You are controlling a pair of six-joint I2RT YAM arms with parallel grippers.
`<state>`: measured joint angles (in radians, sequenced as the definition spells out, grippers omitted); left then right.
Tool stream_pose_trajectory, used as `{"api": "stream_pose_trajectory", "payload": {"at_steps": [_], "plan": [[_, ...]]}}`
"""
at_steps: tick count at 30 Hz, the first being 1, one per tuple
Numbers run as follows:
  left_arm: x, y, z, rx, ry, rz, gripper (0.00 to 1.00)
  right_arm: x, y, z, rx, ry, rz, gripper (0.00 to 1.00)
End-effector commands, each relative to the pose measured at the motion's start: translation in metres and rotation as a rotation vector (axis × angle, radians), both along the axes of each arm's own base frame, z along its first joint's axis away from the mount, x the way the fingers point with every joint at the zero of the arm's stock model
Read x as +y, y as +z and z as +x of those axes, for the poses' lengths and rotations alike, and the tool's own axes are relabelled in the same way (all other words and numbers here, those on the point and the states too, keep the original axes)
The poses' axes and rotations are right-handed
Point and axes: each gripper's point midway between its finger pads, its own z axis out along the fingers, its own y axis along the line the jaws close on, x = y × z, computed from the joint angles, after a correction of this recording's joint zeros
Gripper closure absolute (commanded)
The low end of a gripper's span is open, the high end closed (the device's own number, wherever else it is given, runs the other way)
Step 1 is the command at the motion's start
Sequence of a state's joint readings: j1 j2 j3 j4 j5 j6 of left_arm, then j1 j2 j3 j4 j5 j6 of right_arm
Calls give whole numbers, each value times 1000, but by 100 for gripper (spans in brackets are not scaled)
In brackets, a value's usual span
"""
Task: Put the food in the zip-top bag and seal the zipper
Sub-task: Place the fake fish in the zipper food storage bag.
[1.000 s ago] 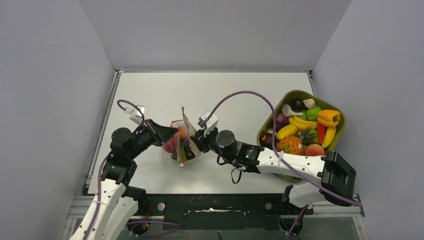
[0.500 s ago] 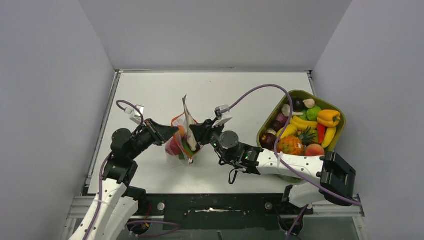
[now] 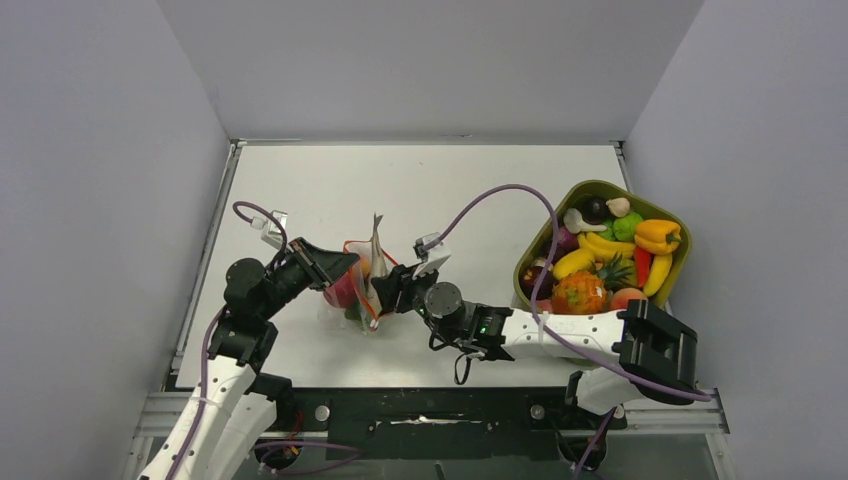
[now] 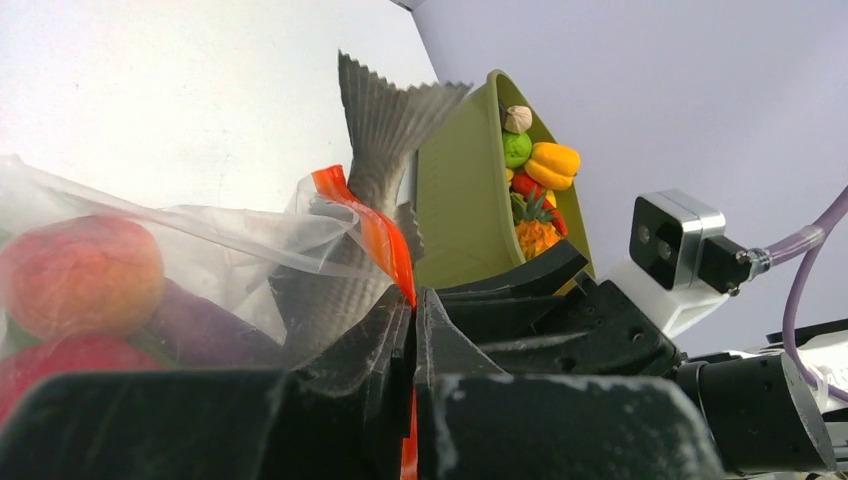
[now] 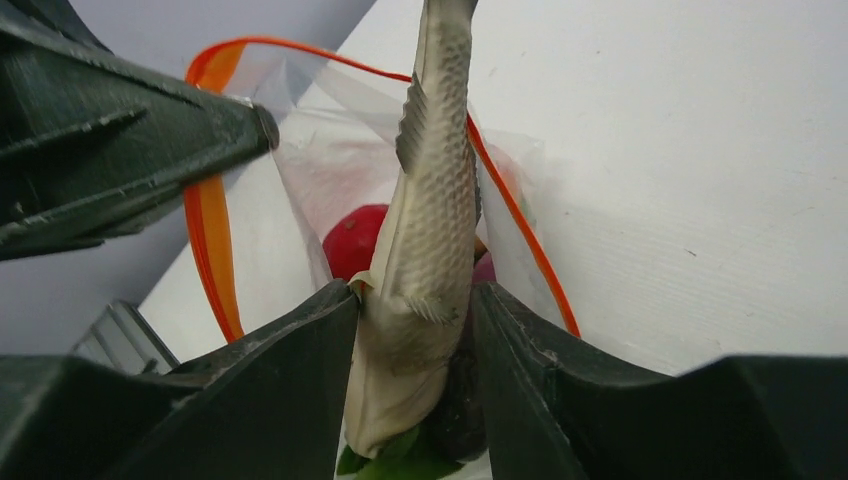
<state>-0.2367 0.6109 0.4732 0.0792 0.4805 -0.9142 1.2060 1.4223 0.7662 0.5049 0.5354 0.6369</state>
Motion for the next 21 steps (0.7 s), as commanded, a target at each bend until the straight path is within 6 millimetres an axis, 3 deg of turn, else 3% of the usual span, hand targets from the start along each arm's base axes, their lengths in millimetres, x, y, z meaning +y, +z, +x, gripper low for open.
{"api": "stream_pose_trajectory", "payload": {"at_steps": [1, 9, 12, 17, 19, 21], "plan": [[-2, 33, 0, -125, -9, -43, 100, 7, 14, -9, -30, 82, -77, 52], [-2, 32, -2, -122, -15, -41, 100, -6, 40, -15, -96, 199, -235, 52], [-3, 30, -3, -123, -20, -36, 100, -17, 41, -13, -136, 284, -314, 51], [-5, 31, -7, -133, -44, -35, 100, -29, 52, -13, -144, 457, -328, 43], [-6, 33, -10, -145, -54, -37, 100, -32, 60, -8, -124, 436, -335, 42], [-6, 35, -11, -158, -55, -38, 100, -35, 68, 9, -59, 303, -287, 43]]}}
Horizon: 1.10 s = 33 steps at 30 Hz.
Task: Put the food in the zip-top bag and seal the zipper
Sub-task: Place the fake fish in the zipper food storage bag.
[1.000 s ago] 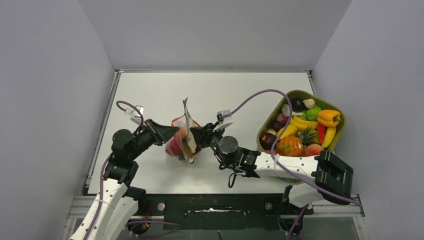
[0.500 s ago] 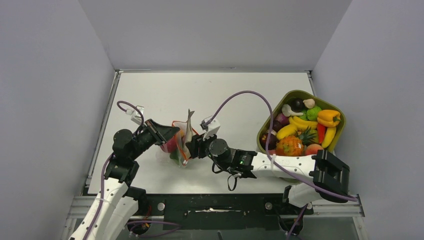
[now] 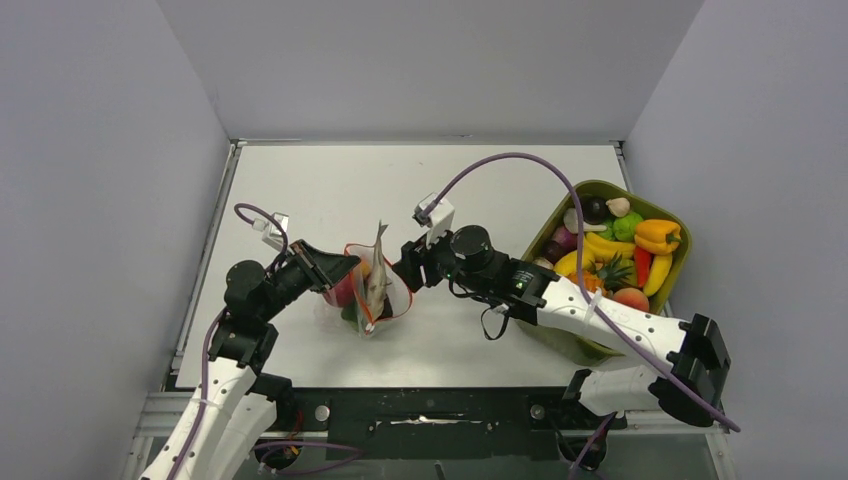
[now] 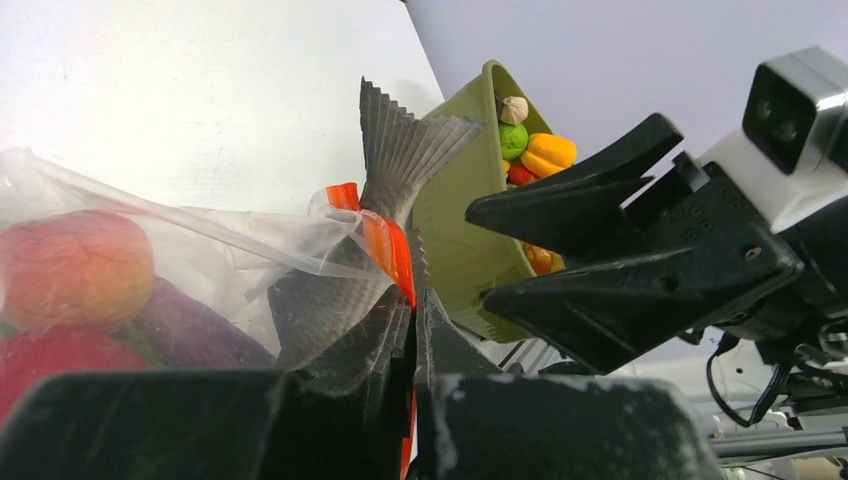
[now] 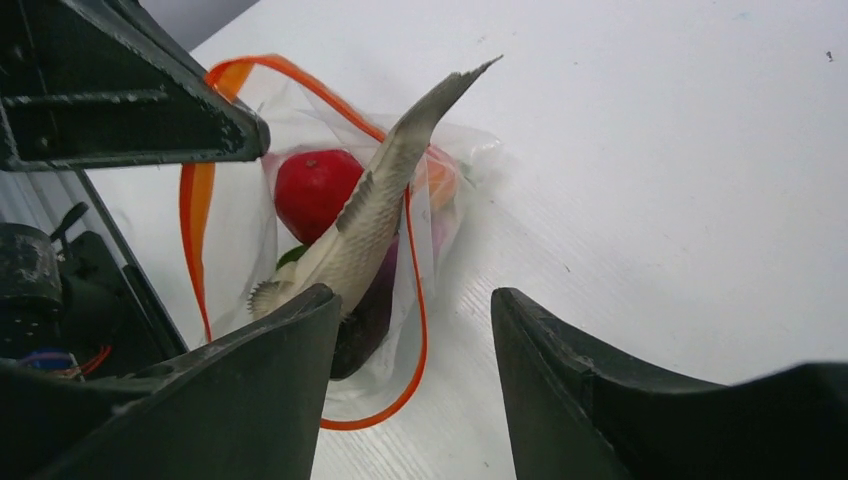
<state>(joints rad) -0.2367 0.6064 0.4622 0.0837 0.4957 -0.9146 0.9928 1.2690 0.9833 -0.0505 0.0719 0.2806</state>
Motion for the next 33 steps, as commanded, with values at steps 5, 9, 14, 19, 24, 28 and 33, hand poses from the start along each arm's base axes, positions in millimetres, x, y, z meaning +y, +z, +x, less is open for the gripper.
{"api": "stream_pose_trajectory", "payload": {"at_steps": [5, 9, 14, 19, 24, 28, 33], "plan": [[-3, 36, -9, -161, -36, -39, 100, 12, 42, 29, 115, -219, 200, 47], [-4, 36, -9, -158, -41, -41, 100, 34, 51, 38, 134, -198, 247, 45], [-4, 37, -10, -162, -45, -41, 100, 45, 46, 58, 153, -241, 246, 45], [-5, 37, -10, -159, -47, -41, 100, 46, 41, 67, 150, -236, 246, 70], [-4, 39, -9, -162, -39, -41, 100, 29, 43, 63, 113, -260, 261, 92], [-4, 36, -7, -154, -35, -39, 100, 17, 47, 55, 122, -281, 298, 100], [-4, 37, -5, -153, -29, -49, 100, 25, 60, 35, 121, -228, 387, 100]]}}
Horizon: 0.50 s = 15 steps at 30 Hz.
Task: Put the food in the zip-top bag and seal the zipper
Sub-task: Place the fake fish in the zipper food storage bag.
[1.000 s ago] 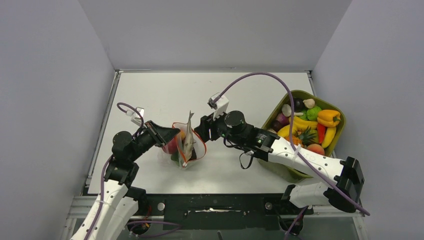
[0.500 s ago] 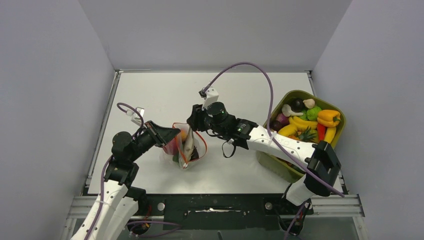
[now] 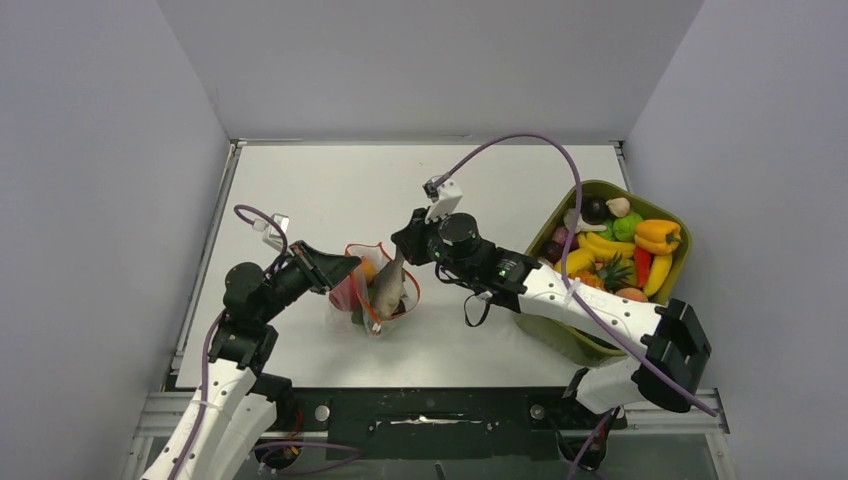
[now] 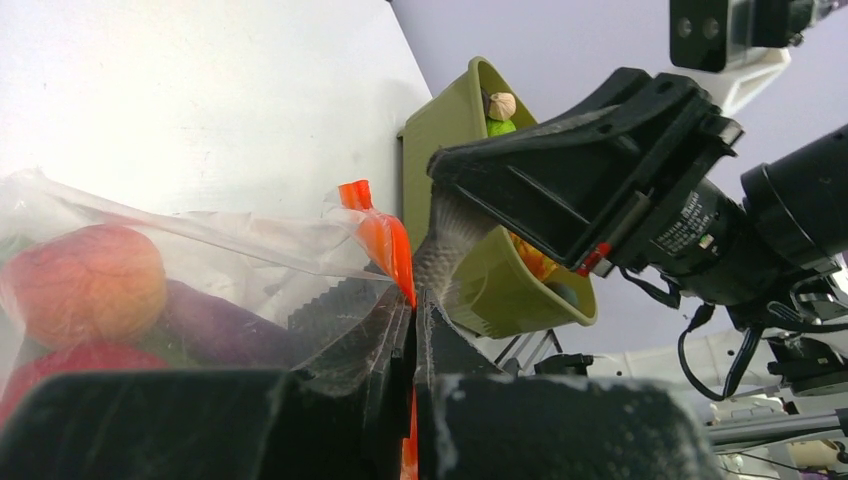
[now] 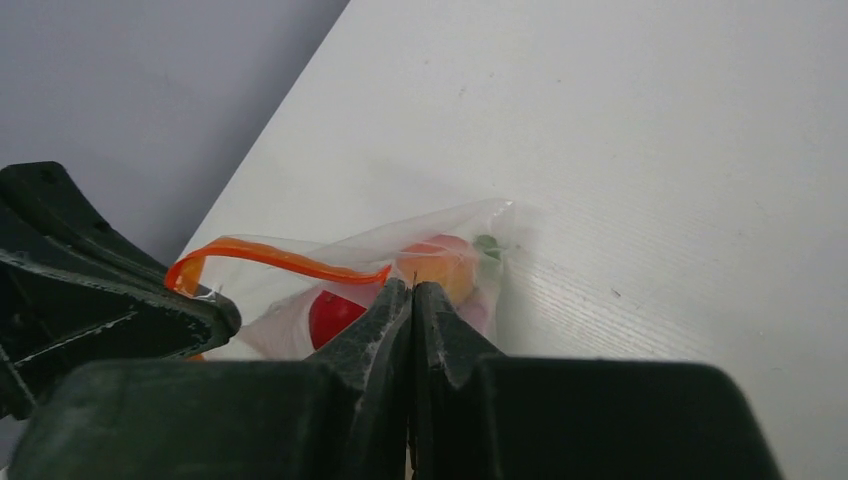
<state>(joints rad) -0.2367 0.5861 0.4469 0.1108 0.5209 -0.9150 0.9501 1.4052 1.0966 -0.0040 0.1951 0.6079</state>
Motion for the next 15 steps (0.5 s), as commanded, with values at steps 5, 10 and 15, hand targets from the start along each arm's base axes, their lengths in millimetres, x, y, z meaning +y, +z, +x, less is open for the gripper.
{"api": "stream_pose_trajectory", "payload": {"at_steps": [5, 10, 15], "plan": [[-2, 38, 1, -130, -9, -62, 100, 27, 28, -20, -34, 37, 179, 100], [-5, 37, 0, -127, -30, -75, 100, 40, 2, -22, 15, 46, 160, 100], [-5, 36, -1, -130, -31, -81, 100, 51, -13, -29, 50, 51, 143, 100]]}}
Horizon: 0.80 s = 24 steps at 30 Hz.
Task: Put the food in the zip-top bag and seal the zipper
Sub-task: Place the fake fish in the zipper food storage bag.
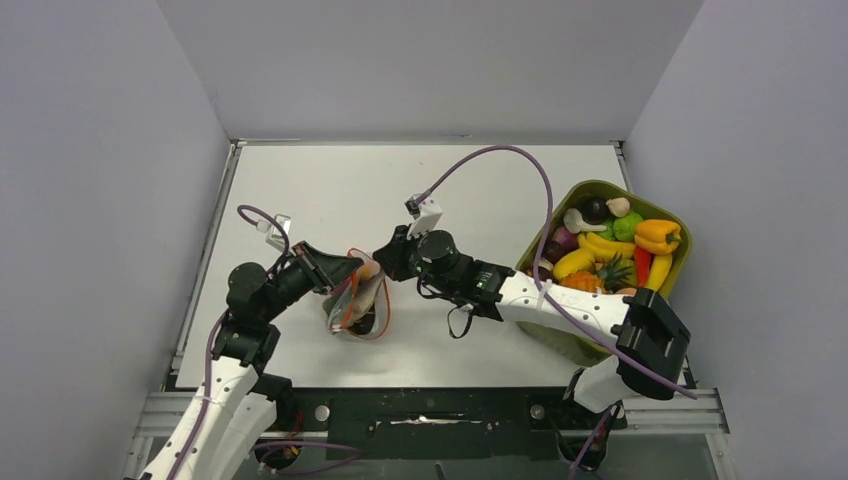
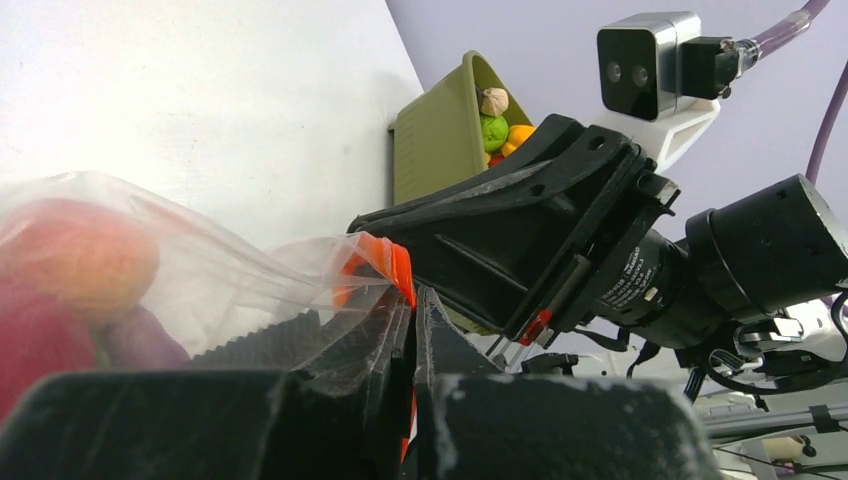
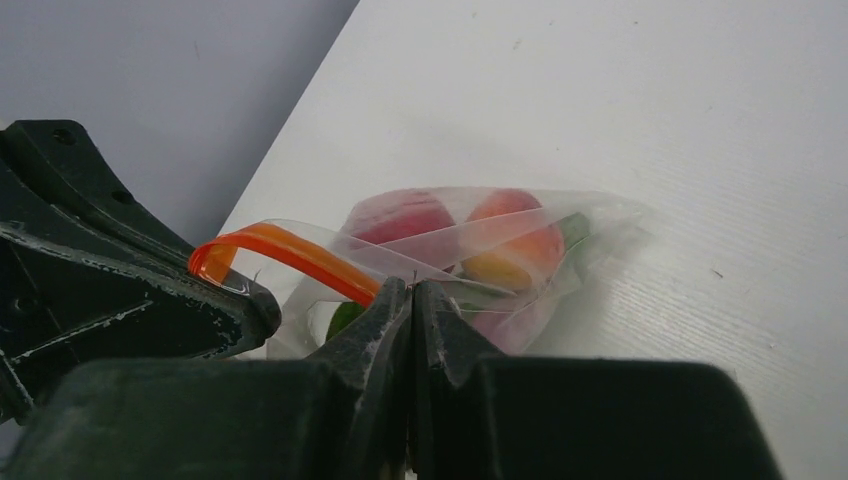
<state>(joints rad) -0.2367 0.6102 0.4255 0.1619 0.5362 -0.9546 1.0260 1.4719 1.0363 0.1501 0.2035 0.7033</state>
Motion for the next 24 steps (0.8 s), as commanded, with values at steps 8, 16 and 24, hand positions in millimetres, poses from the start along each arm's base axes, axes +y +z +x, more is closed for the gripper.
{"api": "stream_pose_trajectory", "payload": {"at_steps": [8, 16, 24], "plan": [[-1, 36, -2, -142, -2, -48, 100, -20, 28, 2, -68, -140, 64, 100], [2, 42, 3, -125, 26, -99, 100, -59, 92, 4, -248, -280, 340, 100], [2, 39, 6, -94, 39, -156, 100, -47, 105, -8, -340, -264, 433, 100]]}}
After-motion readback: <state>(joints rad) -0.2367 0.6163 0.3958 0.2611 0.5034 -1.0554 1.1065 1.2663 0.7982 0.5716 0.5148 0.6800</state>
